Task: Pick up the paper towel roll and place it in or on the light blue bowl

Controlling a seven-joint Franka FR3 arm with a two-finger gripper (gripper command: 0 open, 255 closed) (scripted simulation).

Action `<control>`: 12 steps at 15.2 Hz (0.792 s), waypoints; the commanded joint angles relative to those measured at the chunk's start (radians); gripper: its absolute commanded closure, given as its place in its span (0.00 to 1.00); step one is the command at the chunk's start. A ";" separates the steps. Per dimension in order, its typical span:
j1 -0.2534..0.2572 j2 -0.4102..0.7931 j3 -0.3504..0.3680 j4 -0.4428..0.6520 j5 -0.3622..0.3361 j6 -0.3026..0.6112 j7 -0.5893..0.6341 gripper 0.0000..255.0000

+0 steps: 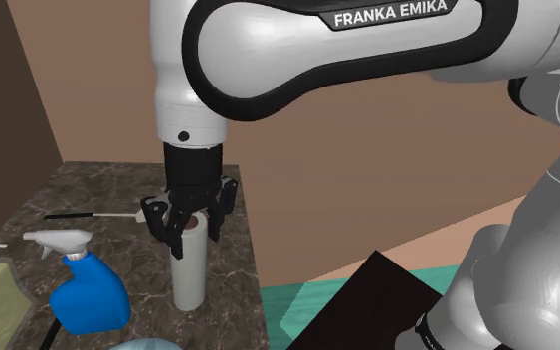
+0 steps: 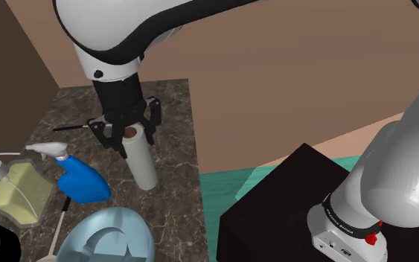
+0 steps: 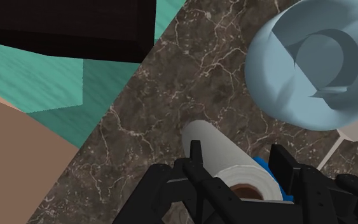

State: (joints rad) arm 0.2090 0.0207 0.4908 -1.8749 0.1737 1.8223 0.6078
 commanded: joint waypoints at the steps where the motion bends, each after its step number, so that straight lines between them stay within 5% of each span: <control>1: 0.000 -0.002 0.000 0.025 0.000 -0.027 0.004 1.00; 12: -0.002 -0.005 -0.002 0.170 -0.003 -0.172 0.026 1.00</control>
State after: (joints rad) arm 0.2076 0.0164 0.4897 -1.7210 0.1709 1.6664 0.6322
